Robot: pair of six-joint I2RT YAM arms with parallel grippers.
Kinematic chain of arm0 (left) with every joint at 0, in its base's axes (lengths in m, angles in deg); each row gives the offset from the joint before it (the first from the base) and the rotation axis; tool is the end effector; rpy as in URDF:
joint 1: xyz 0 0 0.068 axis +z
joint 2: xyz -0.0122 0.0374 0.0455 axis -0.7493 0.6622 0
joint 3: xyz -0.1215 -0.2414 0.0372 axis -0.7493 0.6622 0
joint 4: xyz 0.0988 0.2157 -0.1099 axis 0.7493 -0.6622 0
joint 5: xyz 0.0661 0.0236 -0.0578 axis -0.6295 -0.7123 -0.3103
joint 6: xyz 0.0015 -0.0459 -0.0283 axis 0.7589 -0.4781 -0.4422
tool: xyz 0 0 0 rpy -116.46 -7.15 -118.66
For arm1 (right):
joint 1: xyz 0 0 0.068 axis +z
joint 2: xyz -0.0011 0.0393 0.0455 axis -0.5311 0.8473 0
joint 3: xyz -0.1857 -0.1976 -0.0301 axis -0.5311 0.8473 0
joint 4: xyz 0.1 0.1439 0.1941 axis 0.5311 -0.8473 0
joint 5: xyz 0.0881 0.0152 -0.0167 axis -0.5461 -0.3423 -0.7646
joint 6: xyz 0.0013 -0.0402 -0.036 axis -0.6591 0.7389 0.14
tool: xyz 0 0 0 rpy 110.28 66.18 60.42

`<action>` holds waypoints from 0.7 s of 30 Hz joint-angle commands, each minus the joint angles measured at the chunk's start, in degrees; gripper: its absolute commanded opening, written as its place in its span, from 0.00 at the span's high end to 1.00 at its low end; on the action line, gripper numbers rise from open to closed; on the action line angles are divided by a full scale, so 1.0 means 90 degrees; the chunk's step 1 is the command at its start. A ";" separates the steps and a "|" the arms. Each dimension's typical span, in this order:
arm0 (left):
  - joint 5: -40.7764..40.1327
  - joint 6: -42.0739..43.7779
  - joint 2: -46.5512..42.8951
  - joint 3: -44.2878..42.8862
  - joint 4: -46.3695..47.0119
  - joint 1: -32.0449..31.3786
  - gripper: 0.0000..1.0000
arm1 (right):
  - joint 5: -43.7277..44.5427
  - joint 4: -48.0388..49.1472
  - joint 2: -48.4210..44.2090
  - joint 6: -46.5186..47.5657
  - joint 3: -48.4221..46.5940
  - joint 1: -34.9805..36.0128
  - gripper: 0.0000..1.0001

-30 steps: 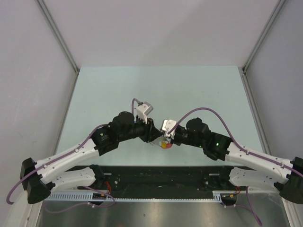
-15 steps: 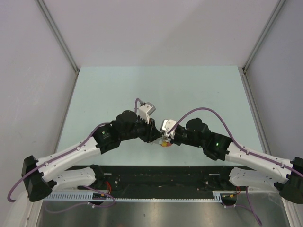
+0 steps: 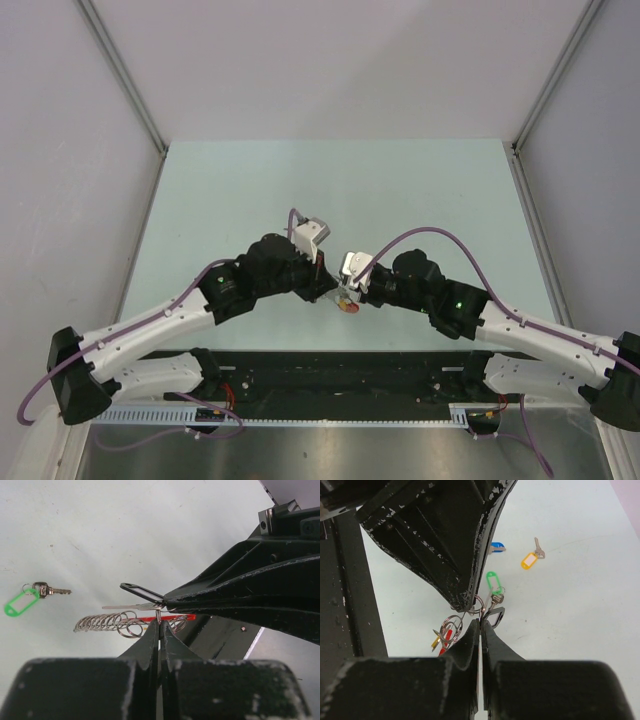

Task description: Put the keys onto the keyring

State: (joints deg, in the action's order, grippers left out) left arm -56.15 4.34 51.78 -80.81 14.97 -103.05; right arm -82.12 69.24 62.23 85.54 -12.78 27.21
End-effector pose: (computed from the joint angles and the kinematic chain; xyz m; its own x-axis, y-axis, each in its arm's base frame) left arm 0.1339 -0.1944 0.3047 -0.5984 0.1461 -0.7877 0.6804 0.6117 -0.4035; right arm 0.1130 0.1958 0.2972 0.1959 -0.4514 -0.8705 -0.8921 0.2866 -0.3494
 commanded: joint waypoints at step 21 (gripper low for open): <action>-0.0740 0.0162 -0.1771 0.1291 0.2828 0.0013 1.00 | -0.0098 0.0756 0.0005 -0.0121 0.0083 0.0121 0.85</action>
State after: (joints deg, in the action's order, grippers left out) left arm -62.12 4.38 35.32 -66.82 32.89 -103.14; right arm -85.22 77.24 62.38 85.27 -12.76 27.49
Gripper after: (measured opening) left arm 0.008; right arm 0.030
